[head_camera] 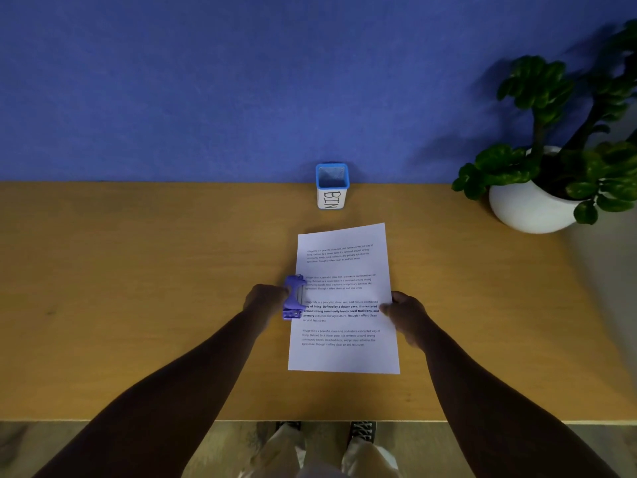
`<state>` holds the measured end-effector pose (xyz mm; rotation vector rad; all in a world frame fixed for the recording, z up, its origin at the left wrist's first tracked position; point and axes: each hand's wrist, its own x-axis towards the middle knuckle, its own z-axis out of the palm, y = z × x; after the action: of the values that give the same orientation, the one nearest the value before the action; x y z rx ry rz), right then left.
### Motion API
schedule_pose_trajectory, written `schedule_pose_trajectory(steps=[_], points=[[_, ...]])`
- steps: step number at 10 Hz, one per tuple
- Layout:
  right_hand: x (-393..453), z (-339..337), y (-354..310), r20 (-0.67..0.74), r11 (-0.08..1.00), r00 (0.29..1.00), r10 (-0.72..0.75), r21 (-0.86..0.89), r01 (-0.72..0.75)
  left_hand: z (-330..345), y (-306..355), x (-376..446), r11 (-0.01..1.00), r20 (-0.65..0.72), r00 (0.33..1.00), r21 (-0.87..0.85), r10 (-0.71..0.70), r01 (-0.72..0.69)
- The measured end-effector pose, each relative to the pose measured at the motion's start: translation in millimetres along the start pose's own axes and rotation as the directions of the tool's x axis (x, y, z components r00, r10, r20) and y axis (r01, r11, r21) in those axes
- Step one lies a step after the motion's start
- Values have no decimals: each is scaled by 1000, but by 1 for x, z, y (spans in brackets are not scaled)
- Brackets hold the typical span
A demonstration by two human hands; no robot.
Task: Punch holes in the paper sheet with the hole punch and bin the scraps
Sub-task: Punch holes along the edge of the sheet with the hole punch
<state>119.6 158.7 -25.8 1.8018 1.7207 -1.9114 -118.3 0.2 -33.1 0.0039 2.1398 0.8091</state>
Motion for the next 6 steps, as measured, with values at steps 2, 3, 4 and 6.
schedule_pose_trajectory(steps=[2,3,4,6], points=[[6,1,7,20,999,999,30,-22,-29,5,-4,4,995,-15,1000,94,13,-11],[9,1,8,13,998,999,29,-59,-28,6,-6,5,996,-11,1000,94,-6,7],[12,2,8,1,997,1000,22,-80,-21,5,-7,1,994,-2,1000,109,-5,5],[14,2,6,7,994,1000,22,-103,-21,10,0,-5,975,-46,998,216,-44,53]])
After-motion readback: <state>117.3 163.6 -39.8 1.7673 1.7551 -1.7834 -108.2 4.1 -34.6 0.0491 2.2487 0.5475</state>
